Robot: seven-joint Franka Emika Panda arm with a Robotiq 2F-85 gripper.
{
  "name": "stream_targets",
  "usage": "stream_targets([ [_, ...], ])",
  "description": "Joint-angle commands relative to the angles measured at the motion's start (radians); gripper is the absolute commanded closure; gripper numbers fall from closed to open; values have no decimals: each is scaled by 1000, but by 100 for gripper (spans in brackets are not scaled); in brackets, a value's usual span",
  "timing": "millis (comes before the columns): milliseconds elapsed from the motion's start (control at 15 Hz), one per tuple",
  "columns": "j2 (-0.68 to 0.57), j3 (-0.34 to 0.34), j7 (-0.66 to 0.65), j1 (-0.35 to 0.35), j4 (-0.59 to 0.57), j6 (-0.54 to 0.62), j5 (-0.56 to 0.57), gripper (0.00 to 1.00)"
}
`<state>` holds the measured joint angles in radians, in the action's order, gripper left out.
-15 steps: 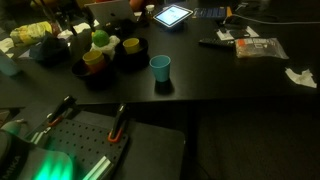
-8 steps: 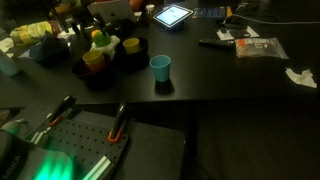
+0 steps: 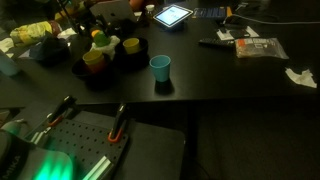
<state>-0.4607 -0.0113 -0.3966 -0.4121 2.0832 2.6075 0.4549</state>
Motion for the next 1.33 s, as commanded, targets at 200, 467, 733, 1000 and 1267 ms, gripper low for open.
stream_targets([
  [200, 90, -71, 47, 16, 22, -90, -114, 43],
  [467, 155, -165, 131, 37, 40, -154, -253, 43],
  [733, 154, -226, 172, 28, 74, -181, -333, 43],
  [1000, 124, -280, 213, 26, 128, -97, -401, 43],
  [1267, 63, -253, 169, -4, 154, 29, -347, 43],
])
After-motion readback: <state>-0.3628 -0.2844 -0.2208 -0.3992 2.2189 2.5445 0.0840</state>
